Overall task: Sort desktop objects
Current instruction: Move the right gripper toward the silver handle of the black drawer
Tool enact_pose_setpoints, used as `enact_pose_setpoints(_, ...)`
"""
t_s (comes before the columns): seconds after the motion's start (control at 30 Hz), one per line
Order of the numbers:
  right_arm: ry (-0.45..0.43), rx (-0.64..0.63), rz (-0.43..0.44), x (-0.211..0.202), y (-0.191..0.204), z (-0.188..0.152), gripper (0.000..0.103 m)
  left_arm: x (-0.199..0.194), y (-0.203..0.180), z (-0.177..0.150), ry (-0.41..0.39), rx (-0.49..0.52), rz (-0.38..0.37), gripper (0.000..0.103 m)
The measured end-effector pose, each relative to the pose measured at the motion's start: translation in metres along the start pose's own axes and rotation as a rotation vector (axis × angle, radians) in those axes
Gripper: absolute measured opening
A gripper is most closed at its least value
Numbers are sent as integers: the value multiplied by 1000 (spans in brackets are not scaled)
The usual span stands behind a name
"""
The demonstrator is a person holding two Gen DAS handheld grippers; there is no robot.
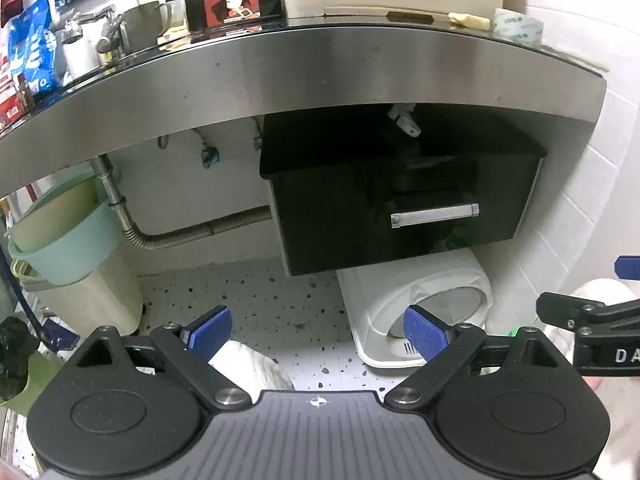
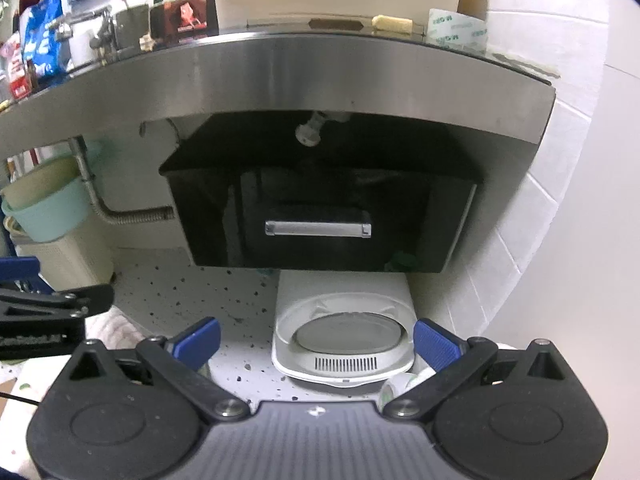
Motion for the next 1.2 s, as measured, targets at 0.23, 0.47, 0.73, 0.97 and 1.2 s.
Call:
enact_pose_setpoints(0.23,-64,35,82,7,-6,-1,103,14,2,-2,65,-35,-95,94)
enact_pose_setpoints(0.47,-89,47,98,21,-19,3,103,32,12,-9,92,-24,-22,95)
enact_pose_setpoints(0.73,-175,-54,74,36,-25,10,103,54,29,-15,96,-56,47,95)
enact_pose_setpoints(0.97,-166,-152,86,56,-19,21,103,66,37,-18,50,-54,124,95)
enact_pose_setpoints(1.2,-180,-266,35,69,-14,37,103,72,43,-23,5,-76,146,95)
Point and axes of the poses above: each gripper's, at about its wrist camera, not at the fingertips, and x roughly the way its jaws point, y to its left, z to its top, the point moved 6 cm from there along x, roughly the way its jaws point, and after that the axes turned 13 degrees about z, right-handed, at the moved point
